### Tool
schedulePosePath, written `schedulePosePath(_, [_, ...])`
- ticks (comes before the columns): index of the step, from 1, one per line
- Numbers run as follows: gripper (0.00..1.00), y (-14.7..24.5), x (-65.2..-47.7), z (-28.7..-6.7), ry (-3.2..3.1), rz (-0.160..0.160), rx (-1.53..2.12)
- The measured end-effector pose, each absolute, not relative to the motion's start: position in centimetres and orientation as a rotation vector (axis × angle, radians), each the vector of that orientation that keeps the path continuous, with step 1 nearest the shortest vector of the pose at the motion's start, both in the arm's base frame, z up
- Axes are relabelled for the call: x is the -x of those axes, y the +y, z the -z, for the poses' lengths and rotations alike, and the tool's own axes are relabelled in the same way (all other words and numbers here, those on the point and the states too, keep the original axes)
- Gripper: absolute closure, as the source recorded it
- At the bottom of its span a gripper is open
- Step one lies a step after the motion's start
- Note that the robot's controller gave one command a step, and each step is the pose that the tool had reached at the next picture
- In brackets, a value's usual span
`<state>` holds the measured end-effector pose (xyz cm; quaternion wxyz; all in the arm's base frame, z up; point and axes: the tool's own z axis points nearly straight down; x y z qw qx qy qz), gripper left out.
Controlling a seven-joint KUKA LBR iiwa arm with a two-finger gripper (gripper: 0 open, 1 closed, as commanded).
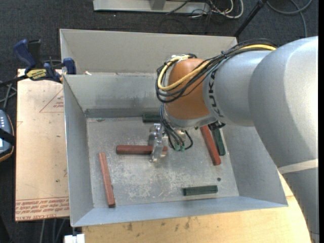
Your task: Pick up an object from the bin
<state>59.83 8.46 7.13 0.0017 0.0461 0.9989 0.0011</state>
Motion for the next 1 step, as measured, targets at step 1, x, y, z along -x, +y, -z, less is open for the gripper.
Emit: schedulePosePath(1, [1.0,7.48,-60.26,-22.78,3.132,-0.003,-0.122])
